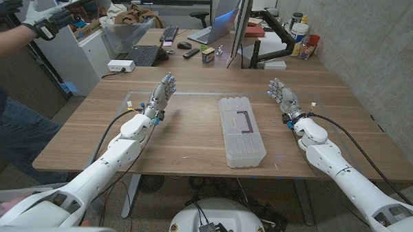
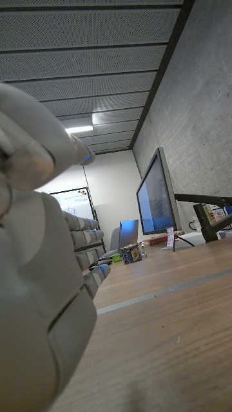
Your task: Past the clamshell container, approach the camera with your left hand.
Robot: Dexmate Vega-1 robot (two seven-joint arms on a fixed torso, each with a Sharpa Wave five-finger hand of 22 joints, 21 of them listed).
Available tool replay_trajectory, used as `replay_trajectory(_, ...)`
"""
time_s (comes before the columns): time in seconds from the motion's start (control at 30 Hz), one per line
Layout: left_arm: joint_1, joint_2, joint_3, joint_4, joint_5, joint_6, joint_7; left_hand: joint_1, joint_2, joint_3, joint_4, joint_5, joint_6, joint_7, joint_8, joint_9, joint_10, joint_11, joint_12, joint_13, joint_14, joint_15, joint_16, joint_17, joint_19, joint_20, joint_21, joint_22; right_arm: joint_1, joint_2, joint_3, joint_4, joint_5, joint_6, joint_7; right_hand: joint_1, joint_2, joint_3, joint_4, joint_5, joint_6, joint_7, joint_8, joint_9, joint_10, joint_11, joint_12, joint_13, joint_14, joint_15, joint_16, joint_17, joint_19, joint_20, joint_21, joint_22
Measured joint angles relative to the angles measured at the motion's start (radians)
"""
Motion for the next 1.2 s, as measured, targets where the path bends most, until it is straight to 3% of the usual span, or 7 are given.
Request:
replay_trajectory(0.73, -0.021, 0.0, 0.001, 0.038, -0.014, -0.009, -0.053, 0.009, 0.009, 0.004, -0.004, 0.0, 0.0, 0.0, 0.0, 0.005, 0.0, 0.0, 0.0, 0.0, -0.006, -0.006, 0.0, 0.0, -0.01, 0.01, 0.0, 0.001, 0.011, -0.007, -0.016, -0.011, -0.024, -0.023, -0.015, 0.0, 0.0, 0.0, 0.0, 0.004, 0.0, 0.0, 0.0, 0.0, 0.004, 0.004, 0.0, 0.0, 0.0, 0.0, 0.0, 0.0, 0.0, 0.0, -0.009, 0.0)
replay_trajectory(1.2, -0.012, 0.015, -0.001, 0.02, -0.017, -0.014, -0.069, 0.017, 0.017, 0.008, -0.008, 0.0, 0.0, 0.0, 0.0, 0.005, 0.0, 0.0, 0.0, 0.0, -0.006, -0.006, 0.0, 0.0, -0.011, 0.011, 0.0, 0.001, 0.016, -0.01, -0.021, -0.016, -0.038, -0.029, -0.024, 0.005, 0.005, -0.003, -0.003, 0.004, 0.0, 0.0, 0.0, 0.0, 0.003, 0.003, 0.0, 0.0, 0.0, 0.0, 0.0, 0.0, 0.0, 0.0, -0.016, 0.0)
